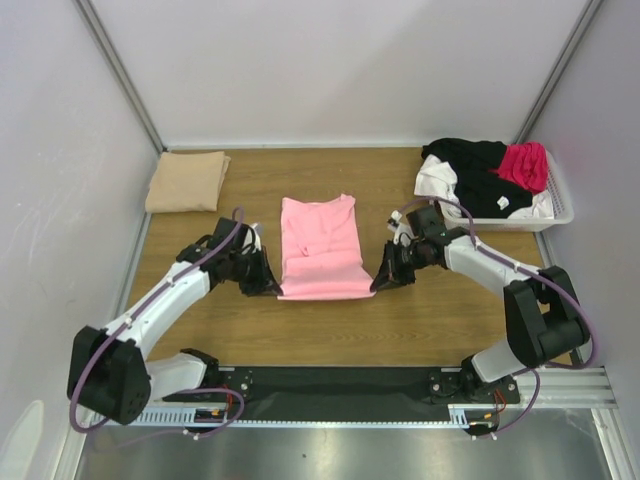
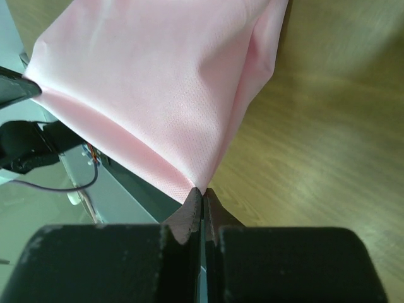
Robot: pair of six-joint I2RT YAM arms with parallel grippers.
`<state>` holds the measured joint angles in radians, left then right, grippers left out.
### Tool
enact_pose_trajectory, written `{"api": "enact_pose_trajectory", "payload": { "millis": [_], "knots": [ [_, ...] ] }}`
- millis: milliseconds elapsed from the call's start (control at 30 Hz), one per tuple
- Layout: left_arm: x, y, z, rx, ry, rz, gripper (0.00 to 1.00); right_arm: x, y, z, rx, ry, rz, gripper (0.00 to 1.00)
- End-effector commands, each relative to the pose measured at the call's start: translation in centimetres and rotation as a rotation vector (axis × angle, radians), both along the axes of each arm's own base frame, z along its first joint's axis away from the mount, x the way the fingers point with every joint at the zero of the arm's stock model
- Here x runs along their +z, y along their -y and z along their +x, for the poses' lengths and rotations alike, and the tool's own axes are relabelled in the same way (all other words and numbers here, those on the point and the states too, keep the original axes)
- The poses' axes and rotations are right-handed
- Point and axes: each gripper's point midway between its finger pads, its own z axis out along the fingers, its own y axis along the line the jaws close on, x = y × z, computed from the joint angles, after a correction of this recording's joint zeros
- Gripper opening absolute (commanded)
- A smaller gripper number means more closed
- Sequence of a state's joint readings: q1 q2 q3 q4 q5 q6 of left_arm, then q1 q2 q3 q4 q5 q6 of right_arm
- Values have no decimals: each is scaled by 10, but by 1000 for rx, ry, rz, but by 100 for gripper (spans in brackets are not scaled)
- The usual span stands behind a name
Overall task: Fold and stack the t-shirts
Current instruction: Fold the tshirt
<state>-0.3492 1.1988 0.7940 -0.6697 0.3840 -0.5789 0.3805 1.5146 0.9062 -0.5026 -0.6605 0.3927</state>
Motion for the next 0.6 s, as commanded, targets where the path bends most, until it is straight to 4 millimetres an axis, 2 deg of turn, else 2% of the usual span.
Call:
{"api": "enact_pose_trajectory", "payload": {
  "millis": [0, 67, 100, 233, 300, 400, 500, 533, 567],
  "knots": [
    [-6, -14, -21, 50, -50, 64, 0, -2, 4, -17, -8, -1, -41, 0],
    [-3, -15, -29, 64, -70, 62, 0, 3, 4, -22, -15, 1, -51, 0],
    [3, -15, -29, 68, -55, 52, 0, 12, 4, -21, -21, 26, -38, 0],
    [17, -10, -22, 75, -17, 21, 0, 28, 4, -8, -45, 97, -37, 0],
    [13, -8, -21, 62, -25, 18, 0, 31, 1, -1, -38, 106, -35, 0],
    [2, -6, -23, 43, -77, 26, 0, 23, -3, 3, -11, 83, -39, 0],
    [9, -3, -13, 40, -54, 21, 0, 23, -8, 14, -4, 93, -37, 0],
    [19, -1, -5, 38, -28, 16, 0, 33, -11, 24, -4, 124, -23, 0],
    [20, -1, 0, 33, -28, 28, 0, 33, -12, 28, 3, 125, -26, 0]
  ]
}}
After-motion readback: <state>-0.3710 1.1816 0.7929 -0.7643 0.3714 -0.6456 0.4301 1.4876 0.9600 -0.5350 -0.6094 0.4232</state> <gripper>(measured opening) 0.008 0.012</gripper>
